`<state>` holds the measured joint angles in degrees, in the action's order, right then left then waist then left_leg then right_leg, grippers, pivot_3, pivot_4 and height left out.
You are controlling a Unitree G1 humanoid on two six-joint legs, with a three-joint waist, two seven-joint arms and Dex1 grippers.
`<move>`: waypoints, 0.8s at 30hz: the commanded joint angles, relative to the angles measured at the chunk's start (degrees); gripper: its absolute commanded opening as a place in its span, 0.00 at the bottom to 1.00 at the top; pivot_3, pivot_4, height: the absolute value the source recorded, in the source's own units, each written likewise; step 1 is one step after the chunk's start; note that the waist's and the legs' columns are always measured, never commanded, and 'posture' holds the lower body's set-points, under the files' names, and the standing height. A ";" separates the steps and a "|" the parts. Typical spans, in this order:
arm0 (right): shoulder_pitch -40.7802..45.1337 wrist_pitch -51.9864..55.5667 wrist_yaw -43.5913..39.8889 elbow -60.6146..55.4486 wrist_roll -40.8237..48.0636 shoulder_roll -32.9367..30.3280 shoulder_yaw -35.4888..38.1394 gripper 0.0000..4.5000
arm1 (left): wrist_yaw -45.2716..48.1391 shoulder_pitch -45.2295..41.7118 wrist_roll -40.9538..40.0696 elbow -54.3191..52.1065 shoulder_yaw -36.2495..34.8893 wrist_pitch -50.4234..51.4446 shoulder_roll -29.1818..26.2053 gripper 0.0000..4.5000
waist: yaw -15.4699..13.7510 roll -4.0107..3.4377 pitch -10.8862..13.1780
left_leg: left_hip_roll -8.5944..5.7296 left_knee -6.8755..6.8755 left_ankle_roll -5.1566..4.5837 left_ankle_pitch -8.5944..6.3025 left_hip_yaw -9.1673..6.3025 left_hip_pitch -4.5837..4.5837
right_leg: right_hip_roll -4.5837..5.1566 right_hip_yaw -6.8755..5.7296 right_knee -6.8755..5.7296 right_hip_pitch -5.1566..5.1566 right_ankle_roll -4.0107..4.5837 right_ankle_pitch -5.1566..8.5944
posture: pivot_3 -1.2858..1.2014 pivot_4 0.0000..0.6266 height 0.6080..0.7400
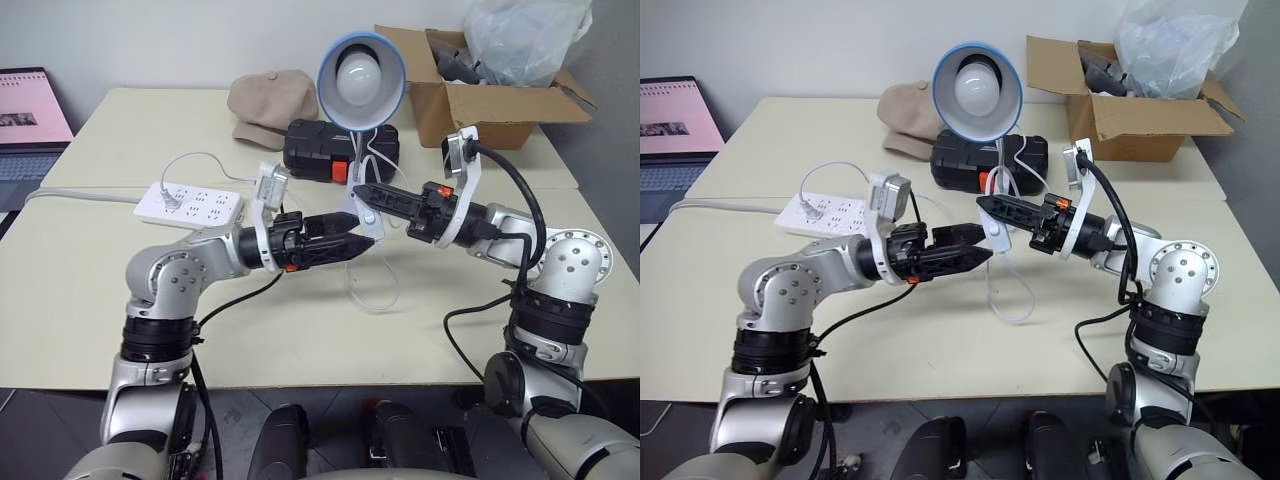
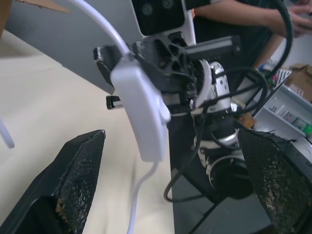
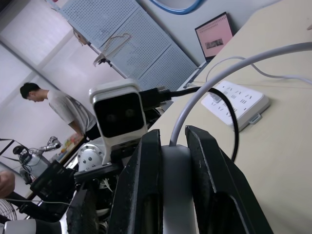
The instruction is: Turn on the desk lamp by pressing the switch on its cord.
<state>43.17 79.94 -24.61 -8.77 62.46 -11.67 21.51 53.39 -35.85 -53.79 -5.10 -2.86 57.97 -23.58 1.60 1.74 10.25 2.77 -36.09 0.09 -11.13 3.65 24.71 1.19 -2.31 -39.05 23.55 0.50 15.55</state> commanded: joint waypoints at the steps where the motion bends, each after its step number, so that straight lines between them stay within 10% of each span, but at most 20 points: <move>1: -0.35 -0.61 0.67 -2.05 3.02 -1.10 -0.22 0.09 | -0.70 -1.51 -0.41 0.28 -1.07 -1.35 1.04 1.00 | 0.00 0.00 0.00 | 0.01 0.00 0.00 0.00 0.00 0.00 | -0.01 -0.01 0.00 0.00 0.00 0.00 | 0.52 0.24 1.00; 17: -1.54 -2.38 3.11 -2.95 7.52 -3.40 -2.71 0.09 | 0.91 -1.75 -0.24 1.89 -0.07 -2.19 2.19 1.00 | -0.01 0.00 0.00 | 0.00 0.00 0.00 0.00 0.00 0.01 | -0.02 0.00 0.02 0.00 -0.01 0.01 | 0.52 0.24 1.00; 24: -1.75 -3.20 4.38 -3.15 9.73 -4.08 -3.48 0.09 | 2.51 -1.49 -0.24 2.04 1.03 -2.15 2.85 0.75 | -0.02 0.00 0.00 | 0.00 0.00 0.00 0.00 0.00 0.01 | -0.02 0.00 0.03 0.00 -0.01 0.01 | 0.52 0.24 1.00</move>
<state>41.21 77.95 -20.40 -9.43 69.88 -15.22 17.90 54.80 -36.76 -53.70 -2.40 -2.06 56.79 -21.46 1.59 1.74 10.25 2.77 -36.08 0.08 -11.14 3.65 24.72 1.17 -2.31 -39.01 23.55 0.48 15.55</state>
